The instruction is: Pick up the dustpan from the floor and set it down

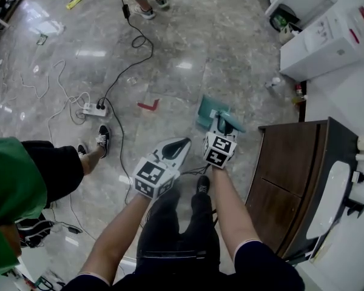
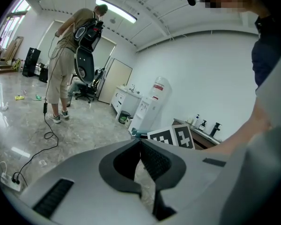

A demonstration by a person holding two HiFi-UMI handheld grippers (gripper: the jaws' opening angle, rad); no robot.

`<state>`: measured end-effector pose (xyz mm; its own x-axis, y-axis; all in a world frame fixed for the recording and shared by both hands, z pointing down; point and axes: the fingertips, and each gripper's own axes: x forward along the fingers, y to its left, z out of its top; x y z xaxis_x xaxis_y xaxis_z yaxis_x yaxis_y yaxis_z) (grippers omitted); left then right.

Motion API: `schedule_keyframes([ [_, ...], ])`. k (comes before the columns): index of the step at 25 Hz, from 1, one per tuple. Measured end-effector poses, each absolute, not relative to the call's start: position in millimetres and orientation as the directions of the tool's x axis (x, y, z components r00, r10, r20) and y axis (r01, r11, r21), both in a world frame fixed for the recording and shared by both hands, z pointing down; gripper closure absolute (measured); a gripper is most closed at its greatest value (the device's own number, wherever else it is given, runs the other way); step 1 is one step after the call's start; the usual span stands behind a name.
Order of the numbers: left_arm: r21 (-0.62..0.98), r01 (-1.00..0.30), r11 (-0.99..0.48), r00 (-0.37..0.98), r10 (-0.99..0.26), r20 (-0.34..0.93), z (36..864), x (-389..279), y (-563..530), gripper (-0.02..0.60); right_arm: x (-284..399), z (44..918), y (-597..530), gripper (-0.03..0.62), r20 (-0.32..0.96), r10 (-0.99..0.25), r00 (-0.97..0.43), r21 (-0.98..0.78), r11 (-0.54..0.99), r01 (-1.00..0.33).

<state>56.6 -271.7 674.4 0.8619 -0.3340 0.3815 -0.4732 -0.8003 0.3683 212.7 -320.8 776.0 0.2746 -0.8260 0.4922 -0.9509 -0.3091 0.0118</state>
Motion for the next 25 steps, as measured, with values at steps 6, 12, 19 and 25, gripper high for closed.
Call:
schedule_keyframes([
  [6,0.36,-0.466,-0.808,0.866,-0.332,0.374,661,65,-276,0.568,228,747,-316,0.49,0.484,-0.843,0.234,0.021,-0.256,-0.966],
  [12,0.336,-0.472,-0.815,0.867,-0.361,0.344,633,75,-270,0.568,223,700,-305,0.49,0.465,-0.878,0.111,-0.027,-0.139,-0.99],
  [19,0.306,-0.534,-0.788,0.839,-0.448,0.309,566,66,-258,0.568,180,614,-288,0.49,0.414,-0.903,-0.112,-0.089,0.082,-0.993],
  [25,0.269,-0.589,-0.762,0.806,-0.526,0.271,498,45,-239,0.568,146,530,-263,0.49,0.336,-0.916,-0.221,-0.105,0.196,-0.975],
])
